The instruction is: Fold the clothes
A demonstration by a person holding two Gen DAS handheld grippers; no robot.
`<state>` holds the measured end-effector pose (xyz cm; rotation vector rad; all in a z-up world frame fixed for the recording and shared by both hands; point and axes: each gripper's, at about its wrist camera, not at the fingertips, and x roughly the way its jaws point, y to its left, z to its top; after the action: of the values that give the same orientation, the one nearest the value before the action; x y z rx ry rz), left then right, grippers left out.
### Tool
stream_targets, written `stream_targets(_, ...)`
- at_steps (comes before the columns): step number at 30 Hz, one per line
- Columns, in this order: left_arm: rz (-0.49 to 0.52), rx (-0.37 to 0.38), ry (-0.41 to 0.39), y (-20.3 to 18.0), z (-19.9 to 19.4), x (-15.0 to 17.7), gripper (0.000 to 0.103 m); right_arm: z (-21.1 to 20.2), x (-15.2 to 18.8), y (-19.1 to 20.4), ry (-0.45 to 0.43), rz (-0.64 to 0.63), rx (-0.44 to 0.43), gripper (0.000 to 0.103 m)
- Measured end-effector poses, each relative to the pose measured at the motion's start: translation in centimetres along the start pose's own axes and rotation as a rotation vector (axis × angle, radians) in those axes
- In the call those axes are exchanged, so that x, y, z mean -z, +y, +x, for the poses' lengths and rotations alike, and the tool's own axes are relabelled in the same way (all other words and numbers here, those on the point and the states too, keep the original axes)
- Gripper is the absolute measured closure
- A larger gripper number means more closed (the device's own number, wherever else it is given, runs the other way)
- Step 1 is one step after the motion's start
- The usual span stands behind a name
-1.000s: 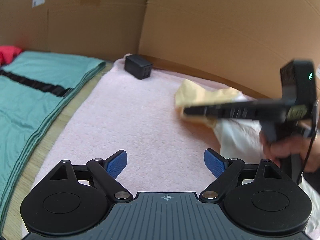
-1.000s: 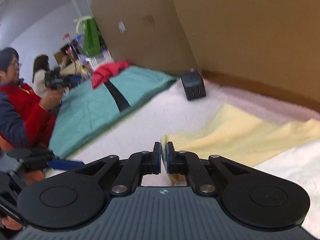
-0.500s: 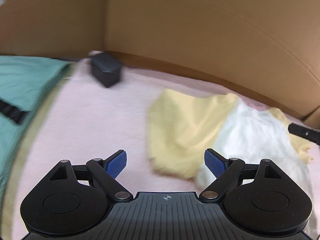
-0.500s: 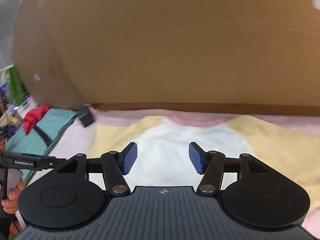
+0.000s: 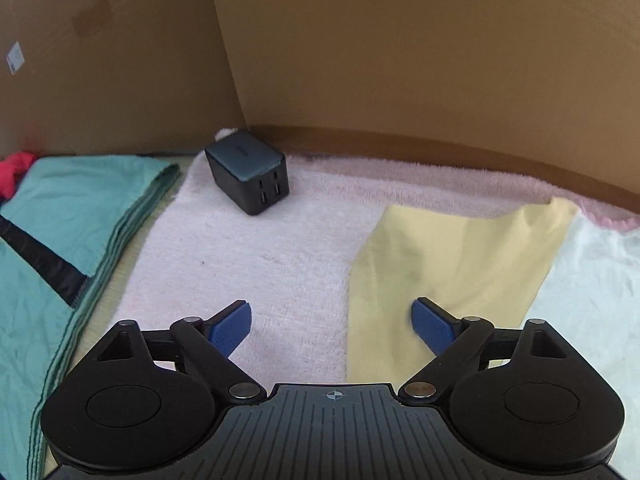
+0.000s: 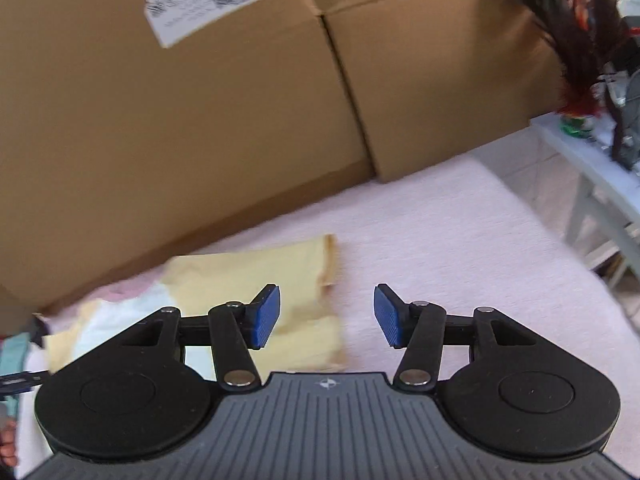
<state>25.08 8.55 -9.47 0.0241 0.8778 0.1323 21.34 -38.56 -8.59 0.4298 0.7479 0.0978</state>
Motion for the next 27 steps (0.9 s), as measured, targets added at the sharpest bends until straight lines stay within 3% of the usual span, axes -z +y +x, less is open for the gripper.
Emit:
stream_targets(3, 0.004, 0.003, -0.029, -0.4, -0.7, -1.1, 0.01, 1.6, 1.0, 1.7, 0.106, 0.013, -0.132, 0.04)
stream_targets(5, -0.017, 0.001, -0.026, 0.1, -0.6, -1.7, 0.01, 3.7, 1.8, 1.8, 0.199, 0.04, -0.129, 0.04)
stream_targets(7, -0.055, -0.026, -0.027, 1.5, -0.2, -2.3, 0.01, 4.1, 2.1, 1.5, 0.155, 0.019, -0.068, 0.05)
stream_targets(9, -0.111, -0.01, 0.008, 2.9, 0.7, -3.0, 0.01, 3.4, 1.8, 2.1, 0.076, -0.03, 0.035, 0.045)
stream_targets(12, -0.204, 0.078, 0.1, 4.8, 2.7, -4.1, 0.01, 2.5, 2.1, 4.0, 0.011, -0.087, 0.002, 0.045)
stream_targets(13, -0.23, 0.111, 0.133, 5.2, 3.4, -4.4, 0.01, 2.5, 2.0, 5.3, 0.015, -0.118, -0.023, 0.045)
stream_targets(15, -0.248, 0.103, 0.156, 5.2, 4.4, -4.8, 0.01, 2.6, 2.0, 8.0, 0.033, -0.173, -0.087, 0.045)
stream_targets(19, -0.211, -0.023, 0.136, 4.8, 5.4, -5.2, 0.01, 5.0, 2.8, 13.8, 0.149, -0.227, -0.252, 0.04)
stream_targets(22, -0.183, -0.02, 0.167, 4.7, 6.2, -5.2, 0.01, 7.3, 4.0, 18.2, 0.216, -0.292, -0.306, 0.04)
stream_targets(27, -0.155, 0.014, 0.173, 3.8, 6.7, -5.5, 0.006, 11.4, 6.3, 23.7, 0.227, -0.398, -0.277, 0.039)
